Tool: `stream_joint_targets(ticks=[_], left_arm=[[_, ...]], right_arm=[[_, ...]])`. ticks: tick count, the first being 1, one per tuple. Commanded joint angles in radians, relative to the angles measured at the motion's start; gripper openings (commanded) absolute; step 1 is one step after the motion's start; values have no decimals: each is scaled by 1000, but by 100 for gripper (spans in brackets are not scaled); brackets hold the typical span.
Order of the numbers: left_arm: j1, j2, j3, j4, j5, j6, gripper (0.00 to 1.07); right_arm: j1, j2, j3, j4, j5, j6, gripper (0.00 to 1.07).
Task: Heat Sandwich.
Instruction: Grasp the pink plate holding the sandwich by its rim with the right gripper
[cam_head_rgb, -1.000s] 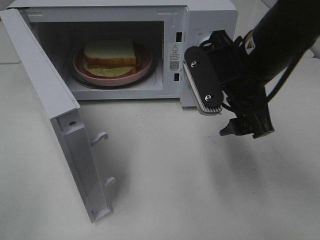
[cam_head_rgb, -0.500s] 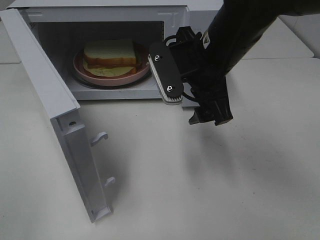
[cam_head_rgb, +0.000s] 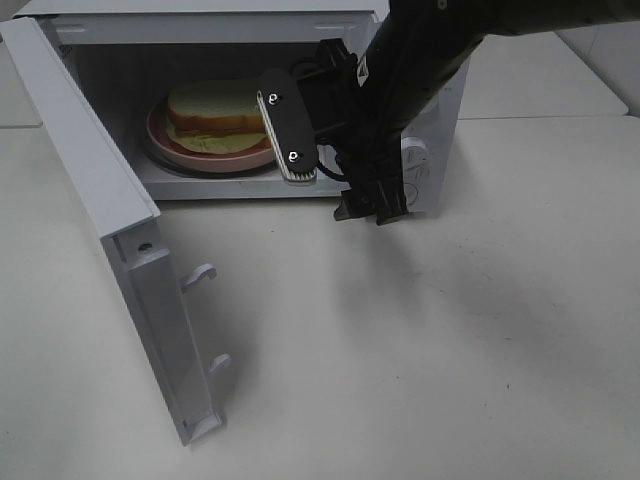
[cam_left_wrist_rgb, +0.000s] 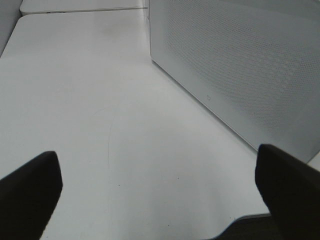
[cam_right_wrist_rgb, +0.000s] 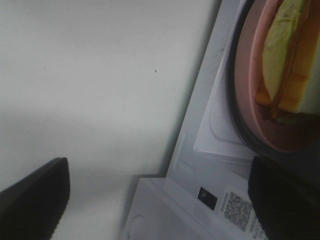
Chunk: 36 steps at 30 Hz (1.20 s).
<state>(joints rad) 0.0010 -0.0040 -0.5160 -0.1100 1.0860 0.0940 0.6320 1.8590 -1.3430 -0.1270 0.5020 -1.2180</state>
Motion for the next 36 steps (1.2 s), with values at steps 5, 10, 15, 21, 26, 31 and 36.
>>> stream_joint_targets(ticks=[5, 10, 15, 21, 26, 31, 36], left_arm=[[-1, -5, -1, -2, -10, -6, 98], [-1, -5, -1, -2, -10, -6, 98], [-1, -5, -1, -2, -10, -6, 98], [-1, -5, -1, -2, -10, -6, 98], [-1, -5, -1, -2, -10, -6, 98], [-1, -5, -1, -2, -10, -6, 98], [-1, -5, -1, -2, -10, -6, 98]], right_arm=[[2, 83, -79, -1, -18, 7, 88], [2, 146, -145, 3, -16, 8, 87], [2, 216, -218, 5, -8, 15, 86], [2, 314, -333, 4, 24, 57, 85], [2, 368, -414, 5, 47, 57, 84], [2, 414, -498, 3, 75, 58, 83], [11, 462, -591, 2, 106, 83, 82]])
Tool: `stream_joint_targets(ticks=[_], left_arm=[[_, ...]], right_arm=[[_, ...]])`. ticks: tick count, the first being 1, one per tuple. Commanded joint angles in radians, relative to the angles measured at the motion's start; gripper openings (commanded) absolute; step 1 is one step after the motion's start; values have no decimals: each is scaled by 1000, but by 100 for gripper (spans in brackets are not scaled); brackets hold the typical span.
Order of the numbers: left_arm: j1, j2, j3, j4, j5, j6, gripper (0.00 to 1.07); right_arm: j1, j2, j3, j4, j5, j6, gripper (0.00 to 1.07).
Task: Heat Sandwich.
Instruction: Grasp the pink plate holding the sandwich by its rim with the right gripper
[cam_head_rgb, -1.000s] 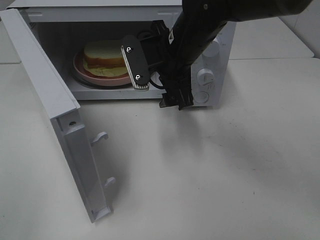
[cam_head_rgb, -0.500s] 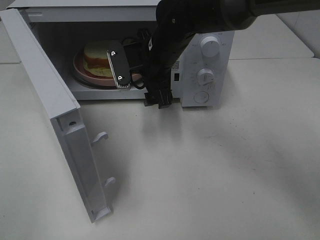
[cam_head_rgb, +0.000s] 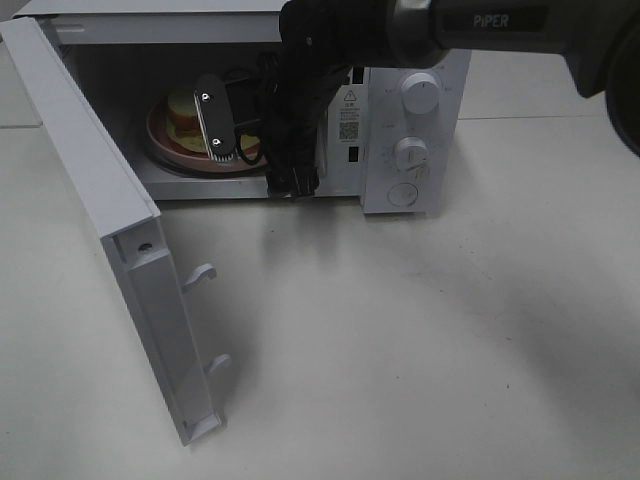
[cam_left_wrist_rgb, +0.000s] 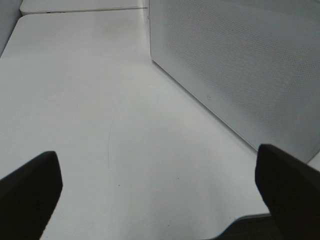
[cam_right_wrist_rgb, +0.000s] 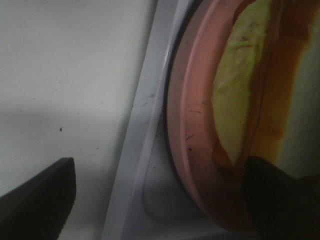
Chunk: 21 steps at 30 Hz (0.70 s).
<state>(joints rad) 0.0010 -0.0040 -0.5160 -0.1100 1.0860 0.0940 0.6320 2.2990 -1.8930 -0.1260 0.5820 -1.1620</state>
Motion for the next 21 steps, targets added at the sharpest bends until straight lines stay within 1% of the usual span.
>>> stream_joint_targets(ticks=[1, 4, 5, 7, 15, 21], left_arm=[[-1, -5, -1, -2, -10, -6, 98], [-1, -5, -1, -2, -10, -6, 98], [-1, -5, -1, -2, -10, -6, 98], [-1, -5, -1, -2, -10, -6, 98], [-1, -5, -1, -2, -10, -6, 98], [-1, -5, -1, 2, -11, -6, 98]], right_arm=[[11, 22, -41, 1, 26, 27, 82], [12, 61, -108, -5, 47, 44, 82], [12, 61, -108, -5, 47, 44, 82], [14, 83, -142, -4, 61, 50, 82], [26, 112, -159, -2, 56, 41, 81], [49, 141, -198, -4, 44, 34, 81]])
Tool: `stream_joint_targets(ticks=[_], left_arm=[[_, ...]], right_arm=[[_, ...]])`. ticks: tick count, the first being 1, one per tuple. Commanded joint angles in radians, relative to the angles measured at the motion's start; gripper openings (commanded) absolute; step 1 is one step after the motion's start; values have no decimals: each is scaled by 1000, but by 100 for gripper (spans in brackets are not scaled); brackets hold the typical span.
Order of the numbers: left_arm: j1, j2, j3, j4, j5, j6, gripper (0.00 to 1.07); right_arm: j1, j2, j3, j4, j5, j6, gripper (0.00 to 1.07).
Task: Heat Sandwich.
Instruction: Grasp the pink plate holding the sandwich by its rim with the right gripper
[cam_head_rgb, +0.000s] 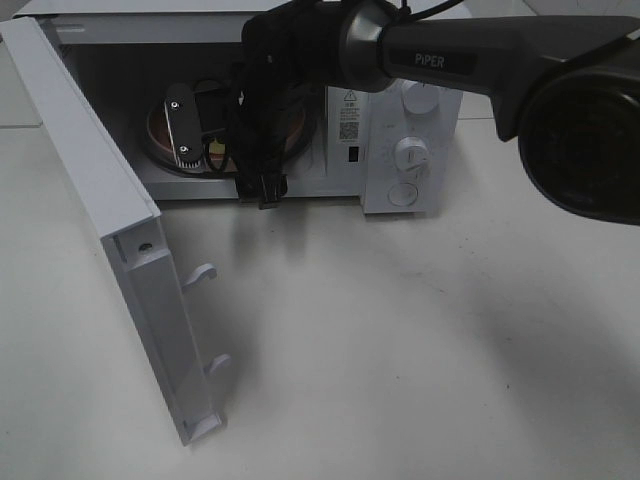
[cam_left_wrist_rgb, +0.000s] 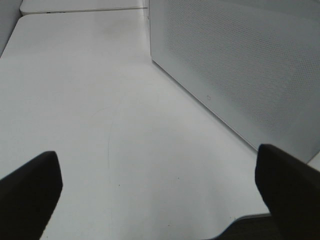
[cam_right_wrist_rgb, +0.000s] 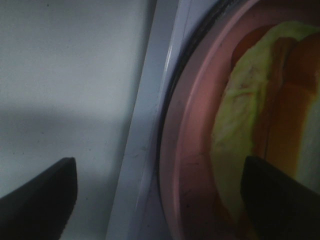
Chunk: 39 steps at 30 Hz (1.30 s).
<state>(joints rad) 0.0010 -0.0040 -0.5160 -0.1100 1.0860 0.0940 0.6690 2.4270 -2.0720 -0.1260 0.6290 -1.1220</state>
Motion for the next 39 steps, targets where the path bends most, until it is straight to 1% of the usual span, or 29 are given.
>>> stream_joint_targets(ticks=[1, 5, 11, 14, 15, 16, 17, 19, 20, 21, 23, 24, 25, 26, 39], left_arm=[[-1, -5, -1, 2, -11, -6, 98], [-1, -5, -1, 5, -11, -6, 98], [-1, -5, -1, 5, -11, -6, 98], [-1, -5, -1, 5, -11, -6, 98], [-1, -5, -1, 5, -11, -6, 98], [-1, -5, -1, 5, -11, -6, 98], [-1, -5, -1, 6, -11, -6, 98], [-1, -5, -1, 6, -11, -6, 98], [-1, -5, -1, 6, -11, -6, 98], [-1, -5, -1, 6, -11, -6, 98], [-1, -5, -1, 6, -11, -6, 98], [-1, -5, -1, 6, -11, -6, 98], [-1, -5, -1, 6, -11, -6, 98], [-1, -5, -1, 6, -11, -6, 98], [-1, -5, -1, 6, -11, -6, 98]], right_arm=[[12, 17, -31, -6, -8, -8, 80], [12, 49, -66, -2, -4, -6, 80], [9, 76, -77, 1, -2, -6, 79], [9, 86, -82, 3, 0, 0, 74], [9, 87, -86, 5, 0, 15, 69], [9, 87, -86, 5, 0, 15, 69], [9, 89, -87, 5, -2, 23, 64], [9, 89, -87, 4, -3, 44, 50], [9, 89, -87, 4, -3, 44, 50], [8, 89, -87, 3, -2, 56, 35], [1, 88, -87, 5, -1, 71, 18], [1, 86, -87, 4, 3, 92, 2], [1, 86, -87, 4, 3, 92, 2], [0, 86, -87, 4, 6, 98, 0], [-3, 86, -87, 4, 30, 98, 0]])
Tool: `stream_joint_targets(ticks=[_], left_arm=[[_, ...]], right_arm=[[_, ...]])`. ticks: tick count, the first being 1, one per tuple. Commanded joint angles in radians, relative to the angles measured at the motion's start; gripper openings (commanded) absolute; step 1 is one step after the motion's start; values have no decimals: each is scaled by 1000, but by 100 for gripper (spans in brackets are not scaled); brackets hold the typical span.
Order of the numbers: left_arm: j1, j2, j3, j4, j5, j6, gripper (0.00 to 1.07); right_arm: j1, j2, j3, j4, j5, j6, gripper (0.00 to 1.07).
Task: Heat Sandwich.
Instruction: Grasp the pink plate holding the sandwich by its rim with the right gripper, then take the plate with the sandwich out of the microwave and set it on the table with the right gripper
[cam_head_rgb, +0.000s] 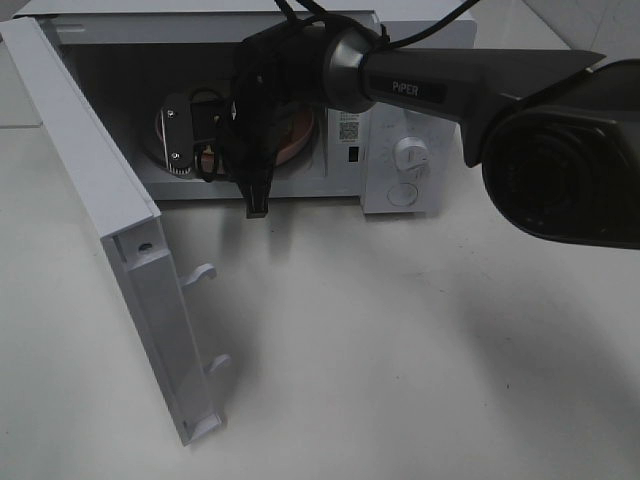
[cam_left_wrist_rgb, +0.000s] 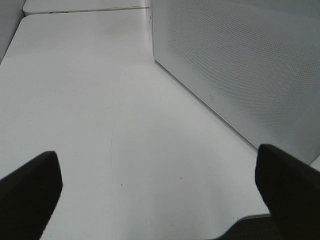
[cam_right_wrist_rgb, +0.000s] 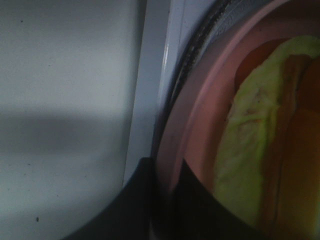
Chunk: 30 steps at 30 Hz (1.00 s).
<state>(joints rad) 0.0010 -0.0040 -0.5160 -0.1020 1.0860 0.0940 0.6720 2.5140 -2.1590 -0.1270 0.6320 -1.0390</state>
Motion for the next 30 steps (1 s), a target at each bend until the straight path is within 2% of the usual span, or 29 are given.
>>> stream_joint_targets(ticks=[1, 8, 13, 21, 30], left_arm=[[-1, -5, -1, -2, -11, -6, 98], [-1, -5, -1, -2, -11, -6, 98], [-1, -5, -1, -2, -11, -6, 98], [-1, -5, -1, -2, -11, -6, 98], [-1, -5, -1, -2, -11, -6, 98]], right_arm=[[-6, -1, 0, 5, 30, 12, 0], [-6, -25, 7, 14, 58, -42, 0], [-12, -70, 51, 61, 56, -143, 0], [-33, -165, 170, 95, 21, -247, 0], [-41, -304, 364, 212, -84, -473, 0]])
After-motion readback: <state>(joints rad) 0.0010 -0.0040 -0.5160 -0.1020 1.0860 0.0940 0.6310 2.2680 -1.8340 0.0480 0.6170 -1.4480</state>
